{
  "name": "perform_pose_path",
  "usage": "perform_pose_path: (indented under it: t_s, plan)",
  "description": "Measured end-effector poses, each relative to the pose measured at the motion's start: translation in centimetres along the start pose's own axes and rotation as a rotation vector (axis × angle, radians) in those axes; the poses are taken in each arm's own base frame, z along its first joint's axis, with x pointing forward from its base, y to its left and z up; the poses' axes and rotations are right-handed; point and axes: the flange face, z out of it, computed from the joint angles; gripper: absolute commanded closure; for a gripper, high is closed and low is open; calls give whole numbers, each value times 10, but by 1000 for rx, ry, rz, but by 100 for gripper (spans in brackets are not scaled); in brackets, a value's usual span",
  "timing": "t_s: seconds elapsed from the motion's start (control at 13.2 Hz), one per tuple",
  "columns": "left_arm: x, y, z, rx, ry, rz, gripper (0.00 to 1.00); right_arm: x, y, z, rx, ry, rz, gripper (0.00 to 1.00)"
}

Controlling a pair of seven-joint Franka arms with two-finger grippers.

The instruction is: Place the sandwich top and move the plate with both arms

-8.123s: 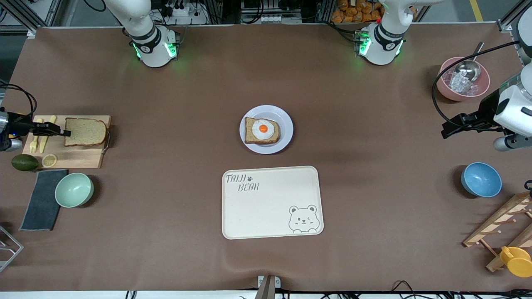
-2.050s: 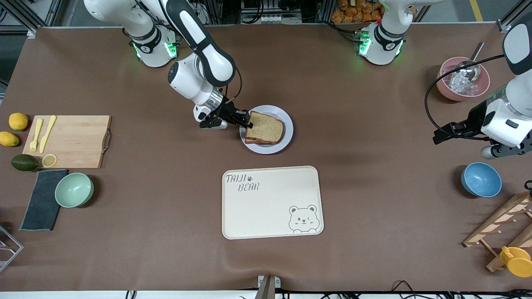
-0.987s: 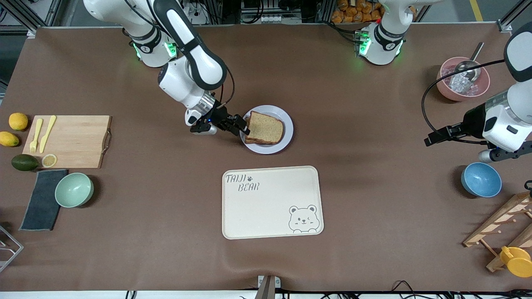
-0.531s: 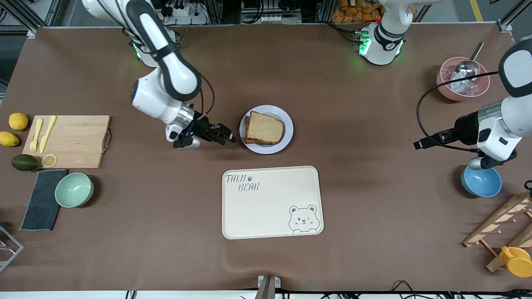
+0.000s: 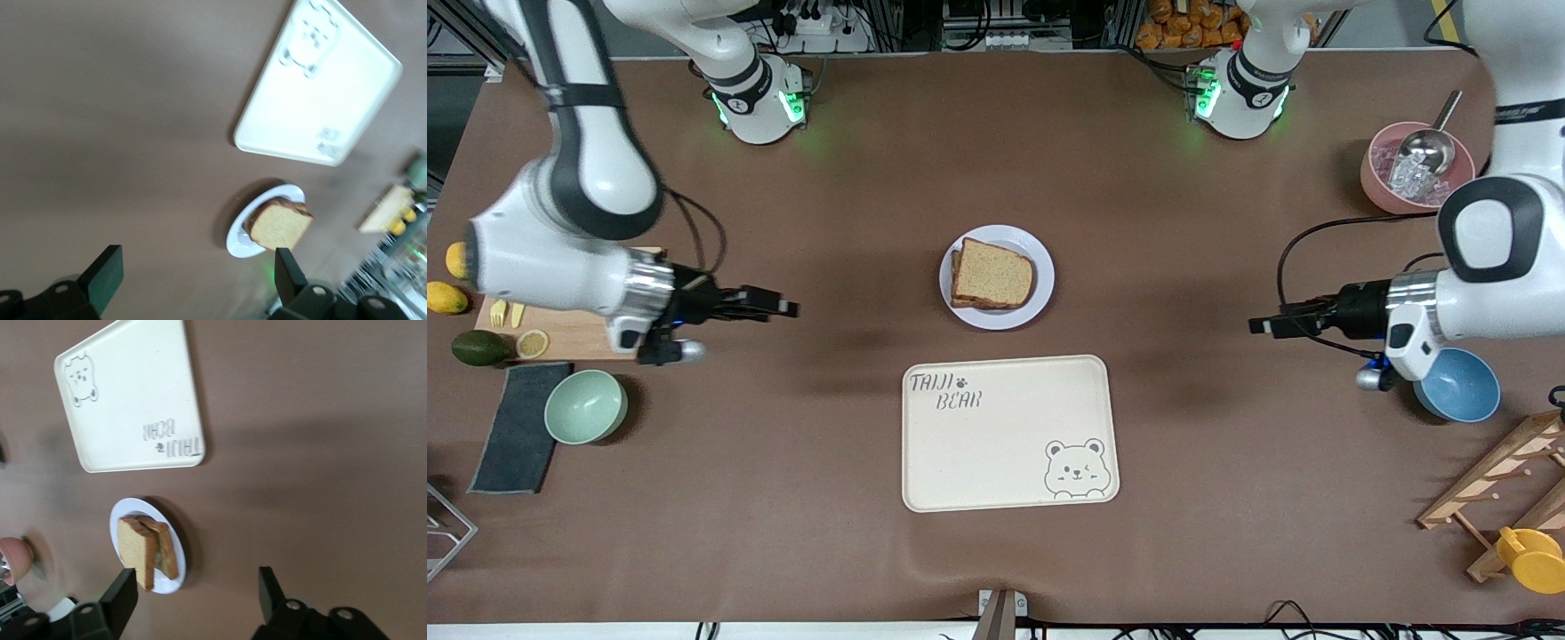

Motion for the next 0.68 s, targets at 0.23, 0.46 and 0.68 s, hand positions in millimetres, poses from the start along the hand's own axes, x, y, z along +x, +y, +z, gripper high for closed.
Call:
perform_pose_path:
  t_s: [0.23, 0.46, 0.68]
  plan:
    - [6, -30, 41, -121, -40, 84, 0, 4, 50, -79, -131, 3, -31, 0]
    - [11, -44, 70, -219, -60, 142, 0, 1, 75, -140, -218, 21, -98, 0]
    - [22, -73, 117, -348, -83, 157, 0, -8, 81, -184, -268, 8, -148, 0]
